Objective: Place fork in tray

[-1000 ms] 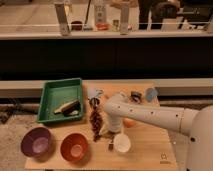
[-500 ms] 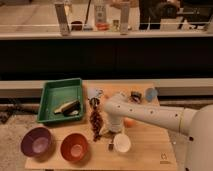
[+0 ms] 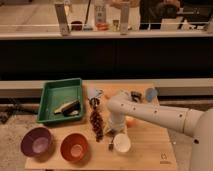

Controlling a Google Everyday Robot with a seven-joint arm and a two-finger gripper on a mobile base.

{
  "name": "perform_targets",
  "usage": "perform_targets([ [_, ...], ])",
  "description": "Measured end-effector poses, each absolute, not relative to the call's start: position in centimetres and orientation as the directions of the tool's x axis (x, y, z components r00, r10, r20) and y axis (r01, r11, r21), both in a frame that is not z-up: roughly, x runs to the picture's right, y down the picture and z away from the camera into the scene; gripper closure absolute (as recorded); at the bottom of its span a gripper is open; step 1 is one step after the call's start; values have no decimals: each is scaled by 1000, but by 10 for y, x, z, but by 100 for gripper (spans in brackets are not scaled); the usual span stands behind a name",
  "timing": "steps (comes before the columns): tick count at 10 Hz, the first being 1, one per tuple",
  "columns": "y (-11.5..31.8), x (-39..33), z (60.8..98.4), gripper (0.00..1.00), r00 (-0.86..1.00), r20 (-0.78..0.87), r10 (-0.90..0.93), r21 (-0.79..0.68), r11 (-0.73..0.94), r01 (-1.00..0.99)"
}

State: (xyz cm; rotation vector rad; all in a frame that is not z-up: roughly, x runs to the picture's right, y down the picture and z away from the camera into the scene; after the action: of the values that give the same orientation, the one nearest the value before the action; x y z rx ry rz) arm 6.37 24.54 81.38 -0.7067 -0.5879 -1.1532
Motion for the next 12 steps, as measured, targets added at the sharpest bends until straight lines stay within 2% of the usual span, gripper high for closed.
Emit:
perform_targets([
  [5, 245, 64, 809, 21, 288, 741, -607, -187, 225, 956],
  [7, 248, 61, 810, 34, 275, 747, -605, -188, 205, 961],
  [8, 249, 61, 811, 36, 275, 748, -603, -192, 201, 961],
  [10, 251, 57, 814, 31, 274, 753, -599, -197, 192, 961],
  [12, 253, 52, 816, 31, 274, 761, -588, -198, 190, 961],
])
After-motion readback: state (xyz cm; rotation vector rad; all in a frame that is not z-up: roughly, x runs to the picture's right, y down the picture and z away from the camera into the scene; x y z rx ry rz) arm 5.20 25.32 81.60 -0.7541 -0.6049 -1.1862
